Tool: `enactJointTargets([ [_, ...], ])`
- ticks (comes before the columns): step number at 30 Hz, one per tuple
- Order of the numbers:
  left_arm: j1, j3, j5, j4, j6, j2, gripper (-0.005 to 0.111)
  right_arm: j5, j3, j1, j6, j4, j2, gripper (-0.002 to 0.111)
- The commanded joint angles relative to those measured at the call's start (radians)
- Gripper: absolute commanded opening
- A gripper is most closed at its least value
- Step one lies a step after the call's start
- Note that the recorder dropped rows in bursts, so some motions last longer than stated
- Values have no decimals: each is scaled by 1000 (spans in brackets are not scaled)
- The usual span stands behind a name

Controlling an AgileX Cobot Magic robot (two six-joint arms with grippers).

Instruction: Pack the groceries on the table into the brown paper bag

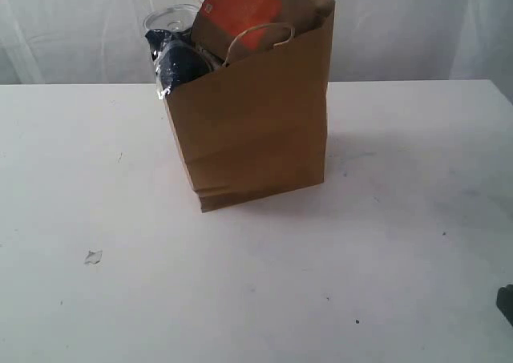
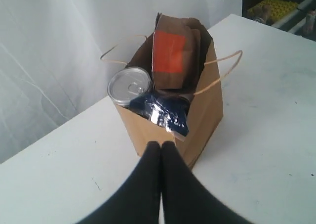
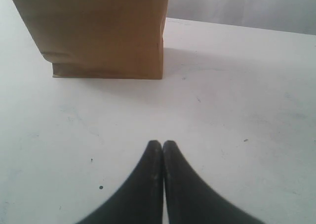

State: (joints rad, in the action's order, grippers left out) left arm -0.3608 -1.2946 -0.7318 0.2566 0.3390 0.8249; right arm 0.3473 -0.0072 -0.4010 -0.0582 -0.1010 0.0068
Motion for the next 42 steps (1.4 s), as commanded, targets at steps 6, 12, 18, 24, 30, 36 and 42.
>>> enactJointTargets([
  [6, 0, 313, 92, 71, -133, -298, 0, -5, 7, 3, 10, 0, -7, 0],
  [12, 0, 347, -130, 127, -182, -357, 0, -5, 7, 3, 10, 0, -7, 0],
  [18, 0, 349, -196, 118, -182, -364, 0, -5, 7, 3, 10, 0, -7, 0],
  [24, 0, 354, -32, 65, -176, -364, 0, -5, 7, 3, 10, 0, -7, 0],
  [30, 0, 538, 312, 95, -107, -407, 0, -5, 7, 3, 10, 0, -7, 0],
  [36, 0, 903, 622, 41, -119, -542, 0, -5, 7, 3, 10, 0, -7, 0],
  [42, 0, 1161, 716, -136, -294, -664, 0, -5, 7, 3, 10, 0, -7, 0],
])
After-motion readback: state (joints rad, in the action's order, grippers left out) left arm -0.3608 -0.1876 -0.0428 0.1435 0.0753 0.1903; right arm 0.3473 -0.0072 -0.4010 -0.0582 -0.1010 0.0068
